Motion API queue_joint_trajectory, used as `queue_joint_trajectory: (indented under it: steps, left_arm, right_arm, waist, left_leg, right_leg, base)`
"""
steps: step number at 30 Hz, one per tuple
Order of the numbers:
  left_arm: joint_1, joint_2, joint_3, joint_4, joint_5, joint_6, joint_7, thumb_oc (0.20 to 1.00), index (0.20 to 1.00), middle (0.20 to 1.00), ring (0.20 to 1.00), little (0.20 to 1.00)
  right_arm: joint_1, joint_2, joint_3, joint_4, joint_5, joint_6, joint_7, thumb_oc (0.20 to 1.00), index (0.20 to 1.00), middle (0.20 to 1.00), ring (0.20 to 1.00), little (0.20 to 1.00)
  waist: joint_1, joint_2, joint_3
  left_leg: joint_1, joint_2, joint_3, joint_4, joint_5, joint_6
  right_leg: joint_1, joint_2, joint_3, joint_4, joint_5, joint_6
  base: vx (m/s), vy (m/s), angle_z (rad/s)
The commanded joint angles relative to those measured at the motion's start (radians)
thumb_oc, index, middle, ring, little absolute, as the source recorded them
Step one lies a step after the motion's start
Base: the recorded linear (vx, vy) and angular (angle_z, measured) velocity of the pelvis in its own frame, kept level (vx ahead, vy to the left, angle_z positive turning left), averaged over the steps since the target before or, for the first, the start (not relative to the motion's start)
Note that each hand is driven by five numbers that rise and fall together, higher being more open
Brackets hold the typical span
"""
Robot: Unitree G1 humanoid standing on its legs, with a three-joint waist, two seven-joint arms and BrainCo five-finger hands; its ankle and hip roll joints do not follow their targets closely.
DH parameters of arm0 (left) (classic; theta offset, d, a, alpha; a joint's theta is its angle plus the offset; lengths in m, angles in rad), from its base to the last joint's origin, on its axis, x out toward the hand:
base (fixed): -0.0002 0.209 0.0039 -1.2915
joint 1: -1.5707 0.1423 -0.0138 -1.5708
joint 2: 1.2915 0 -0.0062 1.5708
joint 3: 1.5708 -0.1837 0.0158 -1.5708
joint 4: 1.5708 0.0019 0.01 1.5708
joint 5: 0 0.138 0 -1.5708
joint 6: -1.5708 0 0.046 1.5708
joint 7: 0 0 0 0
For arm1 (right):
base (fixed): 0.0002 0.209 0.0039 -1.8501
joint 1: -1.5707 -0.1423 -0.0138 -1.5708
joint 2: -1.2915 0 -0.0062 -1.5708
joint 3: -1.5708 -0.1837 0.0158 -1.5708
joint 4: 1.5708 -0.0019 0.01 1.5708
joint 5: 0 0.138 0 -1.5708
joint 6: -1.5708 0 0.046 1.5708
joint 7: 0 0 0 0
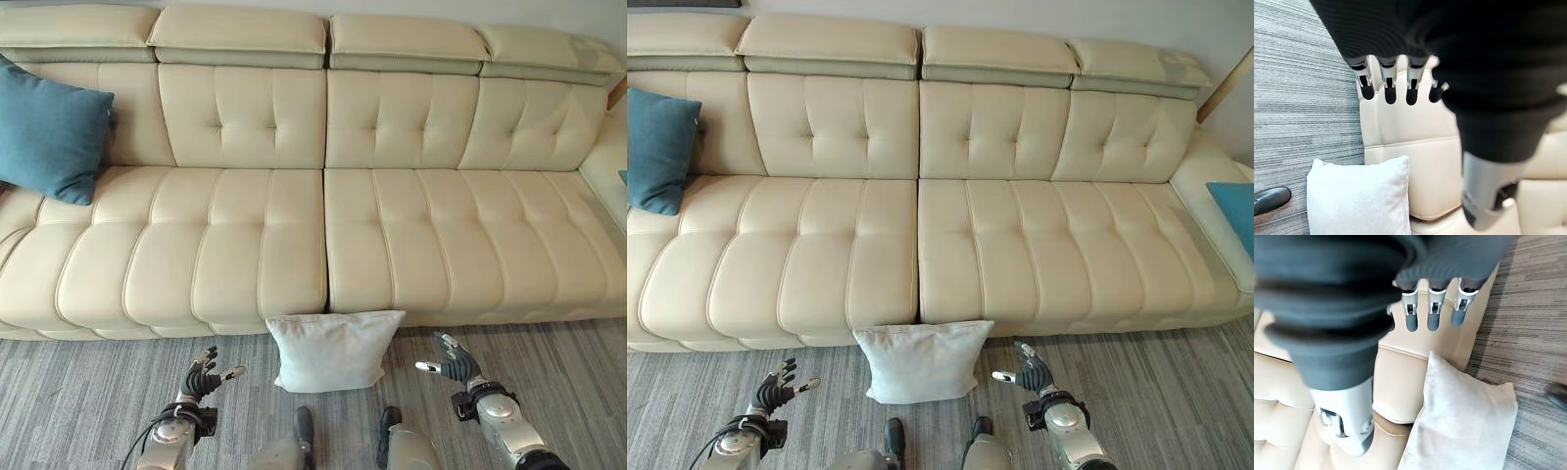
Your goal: Pick up all the scattered cushions and arrange them neatly on the sofa.
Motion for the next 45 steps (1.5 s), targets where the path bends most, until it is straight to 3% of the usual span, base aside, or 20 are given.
queue_joint_trajectory:
  steps: [1,5,7,14,17,20,23,28,29,30,31,37,38,41,42,45]
  left_arm:
    - [-0.034,0.036,0.042,-0.019,-0.033,-0.048,0.021,1.0,1.0,1.0,1.0,1.0]
    - [-0.112,0.061,0.023,0.0,-0.06,-0.063,0.041,1.0,1.0,1.0,1.0,1.0]
    - [-0.224,0.078,0.009,0.035,-0.14,-0.088,0.069,1.0,1.0,1.0,1.0,1.0]
    - [-0.397,0.103,-0.018,0.054,-0.262,-0.117,0.089,1.0,1.0,1.0,1.0,1.0]
    - [-0.563,0.16,-0.069,0.079,-0.276,-0.13,0.105,1.0,1.0,1.0,1.0,1.0]
    - [-0.623,0.176,-0.097,0.081,-0.27,-0.133,0.119,1.0,1.0,1.0,1.0,1.0]
    - [-0.76,0.183,-0.179,0.13,-0.24,-0.129,0.147,1.0,1.0,1.0,1.0,1.0]
    - [-0.919,0.136,-0.277,0.223,-0.195,-0.109,0.182,1.0,1.0,1.0,1.0,1.0]
    - [-0.95,0.122,-0.296,0.236,-0.184,-0.107,0.192,1.0,1.0,1.0,1.0,1.0]
    - [-0.998,0.086,-0.321,0.233,-0.176,-0.11,0.217,0.749,0.749,0.749,0.749,0.749]
    - [-1.035,0.05,-0.328,0.195,-0.178,-0.13,0.251,0.2,0.2,0.2,0.2,0.2]
    - [-1.017,0.01,-0.318,-0.021,-0.14,-0.182,0.315,0.2,0.2,0.2,0.2,0.2]
    - [-0.969,0.002,-0.288,-0.159,-0.125,-0.21,0.336,0.2,0.2,0.2,0.2,0.2]
    - [-0.9,-0.024,-0.253,-0.297,-0.104,-0.219,0.348,0.2,0.2,0.2,0.2,0.2]
    - [-0.82,-0.045,-0.23,-0.42,-0.074,-0.224,0.338,0.2,0.2,0.2,0.2,0.2]
    - [-0.736,-0.059,-0.214,-0.494,-0.07,-0.224,0.319,0.2,0.2,0.2,0.2,0.2]
  right_arm:
    - [-0.054,-0.045,0.001,0.019,-0.028,-0.022,-0.022,1.0,1.0,1.0,1.0,1.0]
    - [-0.132,-0.048,0.027,0.049,-0.002,-0.03,-0.04,1.0,1.0,1.0,1.0,1.0]
    - [-0.231,-0.049,0.052,0.091,0.06,-0.044,-0.06,1.0,1.0,1.0,1.0,1.0]
    - [-0.428,-0.063,0.092,0.134,0.162,-0.069,-0.096,1.0,1.0,1.0,1.0,1.0]
    - [-0.643,-0.089,0.134,0.144,0.211,-0.095,-0.138,1.0,1.0,1.0,1.0,1.0]
    - [-0.728,-0.083,0.157,0.145,0.224,-0.101,-0.157,1.0,1.0,1.0,1.0,1.0]
    - [-0.862,-0.027,0.192,0.178,0.267,-0.11,-0.183,1.0,1.0,1.0,1.0,1.0]
    - [-0.969,0.087,0.233,0.235,0.317,-0.114,-0.2,1.0,1.0,1.0,1.0,1.0]
    - [-0.987,0.115,0.248,0.239,0.32,-0.114,-0.204,0.573,0.573,0.573,0.573,0.573]
    - [-0.998,0.168,0.268,0.232,0.336,-0.121,-0.202,0.2,0.2,0.2,0.2,0.2]
    - [-1.003,0.213,0.273,0.208,0.366,-0.14,-0.204,0.2,0.2,0.2,0.2,0.2]
    - [-0.96,0.213,0.255,0.076,0.352,-0.183,-0.202,0.2,0.2,0.2,0.2,0.2]
    - [-0.925,0.174,0.221,-0.015,0.342,-0.203,-0.198,0.2,0.2,0.2,0.2,0.2]
    - [-0.869,0.131,0.173,-0.114,0.334,-0.217,-0.195,0.2,0.2,0.2,0.2,0.2]
    - [-0.789,0.101,0.126,-0.223,0.311,-0.228,-0.19,0.2,0.2,0.2,0.2,0.2]
    - [-0.711,0.094,0.102,-0.306,0.29,-0.228,-0.181,0.2,0.2,0.2,0.2,0.2]
  waist:
    - [0.011,-0.006,0.023]
    - [0.017,-0.008,0.077]
    - [0.017,-0.004,0.121]
    - [0.004,0.015,0.164]
    - [-0.018,0.032,0.184]
    - [-0.018,0.041,0.183]
    - [-0.019,0.052,0.182]
    - [-0.021,0.057,0.181]
    - [-0.021,0.058,0.183]
    - [-0.019,0.06,0.183]
    - [-0.017,0.06,0.18]
    - [-0.02,0.059,0.17]
    - [-0.022,0.055,0.167]
    - [-0.023,0.053,0.16]
    - [-0.025,0.05,0.152]
    - [-0.026,0.047,0.15]
  left_leg:
    - [-0.065,0.037,-0.015,0.219,-0.171,-0.076]
    - [-0.178,0.058,-0.028,0.298,-0.175,-0.086]
    - [-0.325,0.072,-0.046,0.38,-0.167,-0.097]
    - [-0.578,0.102,-0.063,0.527,-0.199,-0.107]
    - [-0.858,0.117,-0.082,0.673,-0.209,-0.104]
    - [-0.96,0.115,-0.089,0.718,-0.212,-0.102]
    - [-1.086,0.104,-0.1,0.759,-0.212,-0.097]
    - [-1.166,0.086,-0.106,0.784,-0.208,-0.094]
    - [-1.179,0.083,-0.108,0.787,-0.205,-0.094]
    - [-1.191,0.074,-0.11,0.784,-0.198,-0.094]
    - [-1.191,0.068,-0.115,0.769,-0.189,-0.096]
    - [-1.135,0.064,-0.122,0.692,-0.168,-0.102]
    - [-1.082,0.069,-0.125,0.641,-0.159,-0.109]
    - [-1.005,0.07,-0.129,0.574,-0.144,-0.117]
    - [-0.904,0.071,-0.128,0.5,-0.129,-0.125]
    - [-0.807,0.072,-0.124,0.442,-0.119,-0.128]
  right_leg:
    - [0.05,0.038,-0.026,-0.02,0.076,-0.009]
    - [-0.038,0.038,-0.03,0.033,0.061,-0.022]
    - [-0.174,0.037,-0.032,0.116,0.043,-0.033]
    - [-0.434,0.037,-0.006,0.28,-0.028,-0.045]
    - [-0.705,0.041,0.031,0.423,-0.055,-0.057]
    - [-0.808,0.039,0.043,0.476,-0.066,-0.061]
    - [-0.942,0.04,0.066,0.537,-0.078,-0.067]
    - [-1.024,0.042,0.079,0.574,-0.086,-0.073]
    - [-1.034,0.043,0.079,0.579,-0.087,-0.074]
    - [-1.049,0.045,0.081,0.583,-0.085,-0.074]
    - [-1.049,0.046,0.076,0.574,-0.081,-0.073]
    - [-1.004,0.054,0.073,0.523,-0.063,-0.066]
    - [-0.96,0.056,0.067,0.477,-0.051,-0.06]
    - [-0.886,0.061,0.059,0.414,-0.036,-0.054]
    - [-0.793,0.066,0.046,0.347,-0.022,-0.047]
    - [-0.703,0.067,0.034,0.291,-0.008,-0.043]
  base:
    - [-0.06,-0.077,0.66]
    - [-0.18,-0.093,0.16]
    - [-0.25,-0.106,-0.12]
    - [-0.13,-0.012,0.06]
    - [-0.21,0.057,0.04]
    - [-0.06,0.032,-0.03]
    - [-0.03,0.043,0.0]
    - [-0.01,0.008,0.01]
    - [0.0,0.0,0.0]
    - [0.0,0.0,0.0]
    - [-0.02,-0.038,0.07]
    - [-0.02,-0.024,0.16]
    - [-0.04,-0.047,0.05]
    - [-0.03,-0.057,0.0]
    - [-0.01,-0.061,-0.04]
    - [0.01,-0.039,-0.03]
